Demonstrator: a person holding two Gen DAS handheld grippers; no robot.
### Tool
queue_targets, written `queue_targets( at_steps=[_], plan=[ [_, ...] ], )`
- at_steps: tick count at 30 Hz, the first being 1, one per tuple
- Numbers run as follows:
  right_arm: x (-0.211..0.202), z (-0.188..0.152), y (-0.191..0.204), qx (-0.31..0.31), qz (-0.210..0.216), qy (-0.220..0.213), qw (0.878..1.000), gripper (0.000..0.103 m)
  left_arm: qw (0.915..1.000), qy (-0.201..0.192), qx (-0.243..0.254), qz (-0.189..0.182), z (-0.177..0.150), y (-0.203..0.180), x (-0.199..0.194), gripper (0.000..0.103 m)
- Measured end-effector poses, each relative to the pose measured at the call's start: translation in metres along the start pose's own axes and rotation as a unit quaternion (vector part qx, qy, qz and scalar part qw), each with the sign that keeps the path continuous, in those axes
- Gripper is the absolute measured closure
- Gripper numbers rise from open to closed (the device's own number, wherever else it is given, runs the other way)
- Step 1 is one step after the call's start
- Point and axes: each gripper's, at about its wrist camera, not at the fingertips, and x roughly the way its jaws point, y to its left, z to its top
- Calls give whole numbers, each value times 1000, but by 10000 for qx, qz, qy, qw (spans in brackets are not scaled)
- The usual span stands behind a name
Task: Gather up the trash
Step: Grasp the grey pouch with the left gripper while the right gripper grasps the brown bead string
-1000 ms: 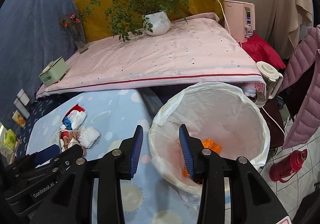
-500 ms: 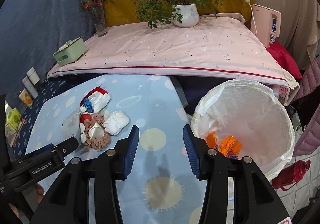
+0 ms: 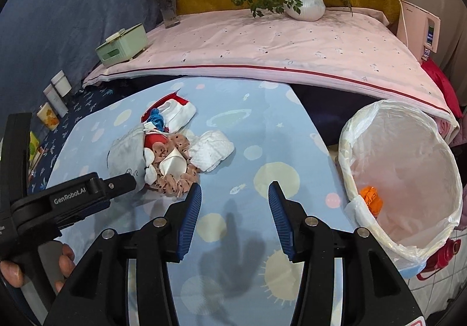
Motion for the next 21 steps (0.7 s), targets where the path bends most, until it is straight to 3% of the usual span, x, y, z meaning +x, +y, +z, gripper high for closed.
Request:
queue_targets(
  at_steps=[4, 6, 8, 21],
  plan=[
    [7, -1, 10, -107, 62, 64, 9999, 56, 9998, 82, 7, -161, 4, -2, 4, 67],
    [12, -1, 15, -153, 111, 106, 9998, 56, 9997, 141, 72, -204, 5, -4, 7, 85],
    [16, -2, 20, -179, 173, 155, 9996, 56, 9995, 179, 114, -230, 5, -4, 8, 96],
    [50, 3, 51, -359, 487, 396, 9974, 56, 9978, -235, 607, 94, 5, -4, -27, 100]
  ],
)
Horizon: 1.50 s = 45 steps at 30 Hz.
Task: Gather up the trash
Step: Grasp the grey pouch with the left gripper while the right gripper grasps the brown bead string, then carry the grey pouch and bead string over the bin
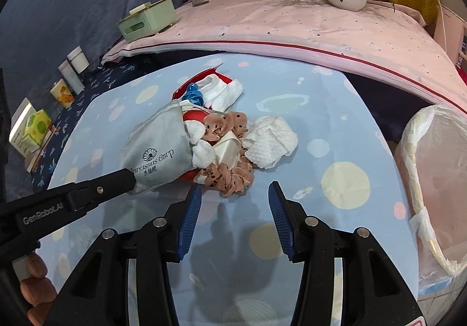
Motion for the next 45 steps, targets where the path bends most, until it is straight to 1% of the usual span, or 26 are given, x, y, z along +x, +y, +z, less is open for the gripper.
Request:
queue_targets(
  at_steps=[3, 4, 6, 7, 8, 11, 18, 26, 30, 35, 42, 45],
  plan=[
    [9, 3, 7, -74, 35, 55, 10000, 56, 9999, -83, 104, 76, 3, 0, -8, 100],
    [12, 3, 9, -91, 36, 65, 9999, 58, 9998, -110, 136, 98, 4, 0, -11, 100],
    [16, 5, 11, -120, 80, 117, 9998, 69, 9995, -173, 197, 169, 5, -1, -15, 100],
    [17, 5, 11, -130, 88, 143, 9998, 82, 9994, -198, 219, 186, 5, -1, -17, 100],
    [18, 6, 11, -133, 86, 158, 9998, 91, 9993, -220, 232, 203, 6, -2, -19, 101],
    [10, 8, 8, -96, 117, 63, 9999, 96, 9989, -302, 279, 218, 7, -6, -26, 101],
    [-34, 17, -11, 200, 257, -428, 9986, 97, 9978, -491, 451, 70, 7, -28, -47, 101],
    [-90, 30, -34, 391, 294, -984, 9939, 97, 9945, -687, 774, -152, 7, -71, -67, 101],
    [-110, 31, -48, 472, 205, -1179, 9917, 97, 9922, -752, 957, -271, 7, -95, -74, 101],
    [-130, 27, -74, 650, -14, -1357, 9886, 97, 9881, -782, 1253, -421, 4, -131, -77, 101],
    [-145, 16, -126, 1098, -267, -1437, 9832, 97, 9809, -694, 1713, -612, -7, -185, -69, 101],
    [-150, 7, -152, 1352, -392, -1453, 9793, 97, 9762, -632, 1953, -697, -14, -211, -63, 101]
  ],
)
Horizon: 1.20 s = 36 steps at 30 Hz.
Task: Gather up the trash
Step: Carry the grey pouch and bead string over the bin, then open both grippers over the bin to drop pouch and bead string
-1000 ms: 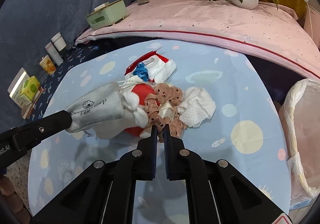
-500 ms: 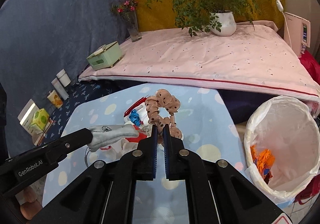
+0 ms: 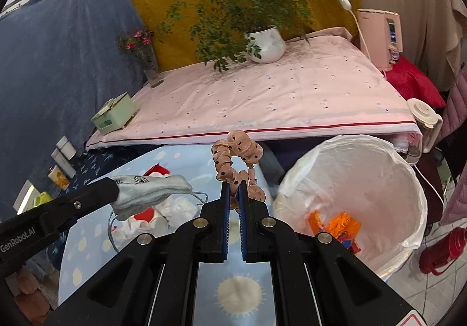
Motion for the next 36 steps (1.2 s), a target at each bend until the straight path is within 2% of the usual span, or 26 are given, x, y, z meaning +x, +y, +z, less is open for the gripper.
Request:
queue_targets(
  at_steps=[11, 19, 21, 22, 23, 24, 36],
  plan=[
    [-12, -10, -89, 672, -519, -14, 9964, 97, 9964, 312, 586, -534, -2, -78, 38, 101],
    [-14, -18, -122, 936, -654, 18, 9935, 97, 9928, 599, 702, -768, -8, -108, 68, 100],
    [-13, -20, -125, 961, -663, 22, 9932, 97, 9925, 654, 653, -806, -9, -110, 73, 95],
    [-13, -20, -127, 972, -664, 27, 9930, 97, 9934, 666, 623, -701, -9, -111, 76, 89],
    [-13, -20, -128, 981, -665, 32, 9930, 97, 9938, 679, 605, -639, -9, -110, 78, 70],
    [-12, -21, -129, 990, -662, 43, 9929, 97, 9946, 656, 582, -552, -10, -109, 79, 58],
    [4, -21, -121, 934, -643, 173, 9934, 97, 9959, 674, 594, -103, -14, -88, 86, 58]
  ],
)
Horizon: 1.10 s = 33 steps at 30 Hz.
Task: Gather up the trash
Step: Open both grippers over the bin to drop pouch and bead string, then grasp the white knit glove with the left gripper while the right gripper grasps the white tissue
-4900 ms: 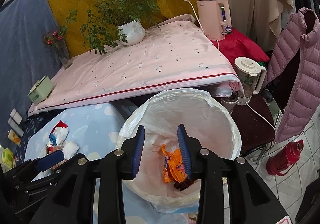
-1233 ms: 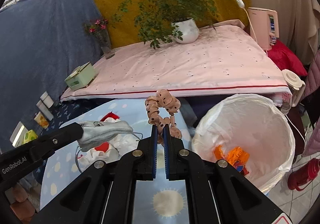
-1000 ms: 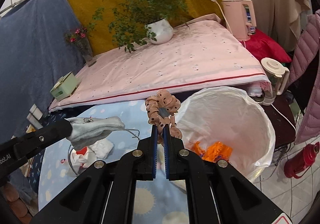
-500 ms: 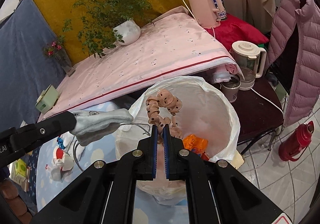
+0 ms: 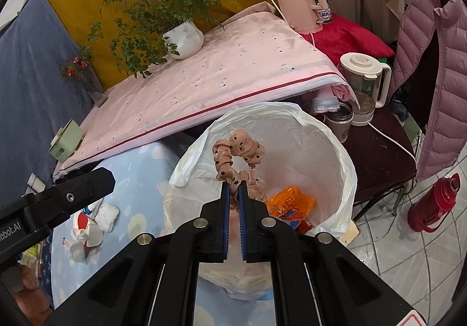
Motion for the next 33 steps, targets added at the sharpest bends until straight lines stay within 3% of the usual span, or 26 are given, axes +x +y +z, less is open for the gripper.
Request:
queue_targets(
  at_steps=[7, 11, 29, 33],
  plan=[
    [6, 1, 10, -58, -57, -8, 10000, 88, 9997, 5, -109, 238, -5, 19, 1, 58],
    [6, 1, 15, -84, -41, 0, 10000, 81, 9989, -32, -275, 377, -7, 30, -1, 44],
    [2, -9, 63, -539, 73, 44, 9985, 65, 9958, -94, -680, 614, -28, 81, -19, 44],
    [3, -14, 79, -684, 118, 83, 9976, 64, 9938, -64, -862, 696, -35, 99, -21, 40]
  ],
)
